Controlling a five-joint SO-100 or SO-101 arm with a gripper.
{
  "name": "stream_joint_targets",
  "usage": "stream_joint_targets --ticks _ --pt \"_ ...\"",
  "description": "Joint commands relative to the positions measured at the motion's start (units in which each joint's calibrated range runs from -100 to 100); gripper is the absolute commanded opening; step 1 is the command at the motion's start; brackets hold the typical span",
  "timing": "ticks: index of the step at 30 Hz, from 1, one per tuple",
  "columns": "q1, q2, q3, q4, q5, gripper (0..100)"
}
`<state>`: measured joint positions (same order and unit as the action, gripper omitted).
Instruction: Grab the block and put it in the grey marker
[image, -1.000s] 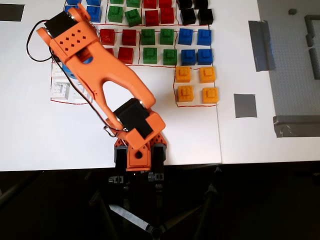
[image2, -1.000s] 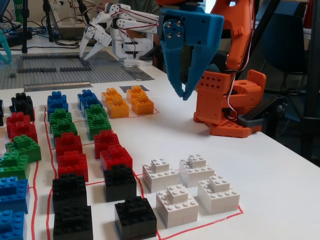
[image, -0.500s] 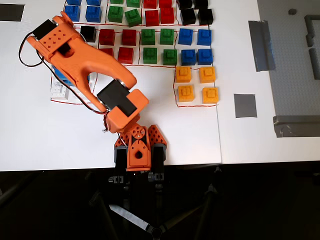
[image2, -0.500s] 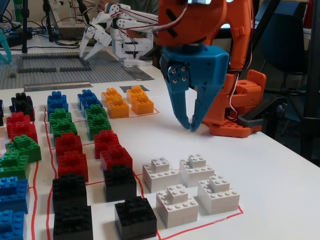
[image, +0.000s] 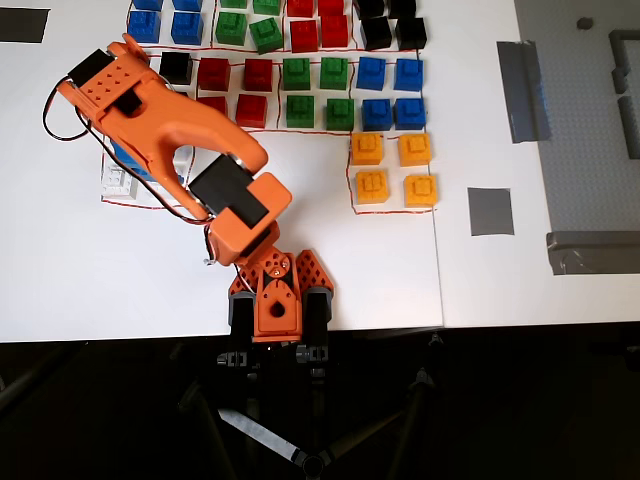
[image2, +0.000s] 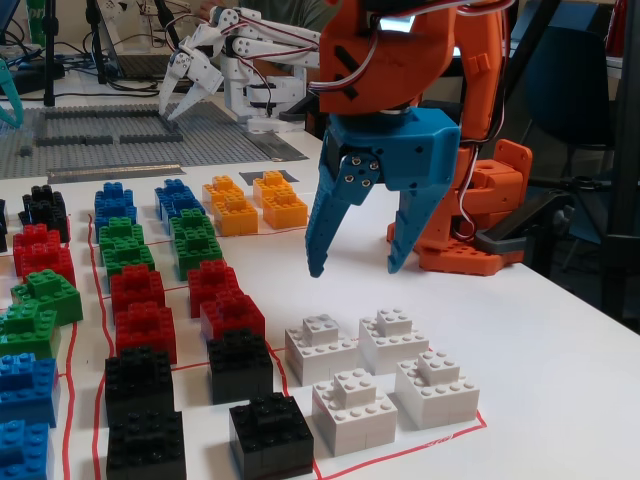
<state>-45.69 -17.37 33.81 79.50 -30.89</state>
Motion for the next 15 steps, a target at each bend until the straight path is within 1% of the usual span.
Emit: stream_joint_targets --ticks 1,15 --pt "-1.0 -5.1 -1.6 0.9 -0.7 26" --pt "-6.6 -2.3 0.5 -1.5 -1.6 27"
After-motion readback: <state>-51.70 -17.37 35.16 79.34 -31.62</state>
